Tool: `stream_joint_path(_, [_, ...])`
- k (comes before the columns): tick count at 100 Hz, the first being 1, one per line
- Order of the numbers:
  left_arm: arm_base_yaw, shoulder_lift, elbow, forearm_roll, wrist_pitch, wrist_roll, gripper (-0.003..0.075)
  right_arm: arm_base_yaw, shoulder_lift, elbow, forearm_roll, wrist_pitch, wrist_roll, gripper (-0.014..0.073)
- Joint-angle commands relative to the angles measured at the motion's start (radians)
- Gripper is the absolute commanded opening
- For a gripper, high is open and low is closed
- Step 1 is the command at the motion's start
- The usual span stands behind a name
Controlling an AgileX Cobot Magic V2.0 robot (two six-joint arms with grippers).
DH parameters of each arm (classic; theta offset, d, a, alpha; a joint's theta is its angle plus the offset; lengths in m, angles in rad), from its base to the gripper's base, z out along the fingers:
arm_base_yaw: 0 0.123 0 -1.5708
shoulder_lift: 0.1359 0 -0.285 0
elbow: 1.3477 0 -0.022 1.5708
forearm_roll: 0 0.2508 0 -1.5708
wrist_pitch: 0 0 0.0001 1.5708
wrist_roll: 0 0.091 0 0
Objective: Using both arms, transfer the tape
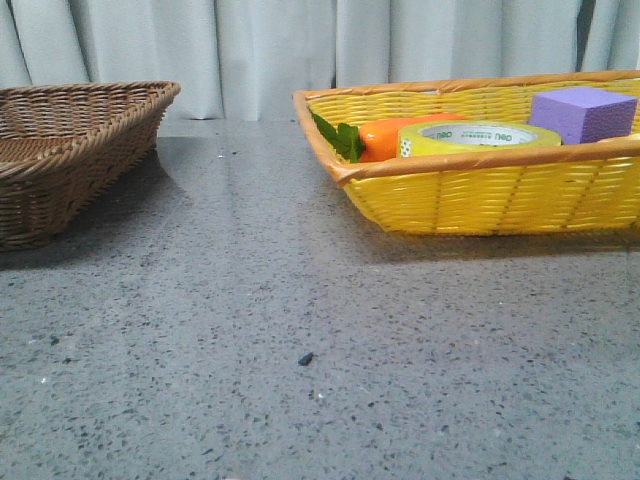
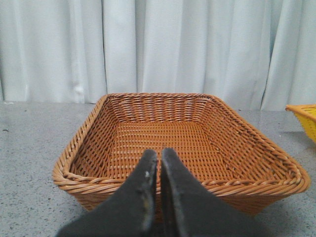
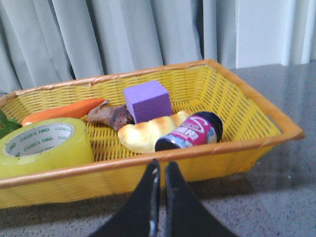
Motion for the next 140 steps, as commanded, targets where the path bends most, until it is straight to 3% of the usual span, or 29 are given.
stream_joint_path(1, [0.001, 0.021, -0.037, -0.023, -0.079, -0.009, -0.0021, -0.006, 0.023, -0.035, 0.025, -0.048, -0.007, -0.0067])
stream_joint_path(32, [0.001, 0.021, -0.040, -0.023, -0.054, -0.009, -0.0021, -0.006, 0.023, -0.066, 0.027, 0.023, -0.007, -0.0067])
stream_joint_path(140, [0.001, 0.021, -0.040, -0.023, -0.054, -0.009, -0.0021, -0.006, 0.023, -0.066, 0.027, 0.023, -0.007, -0.0067])
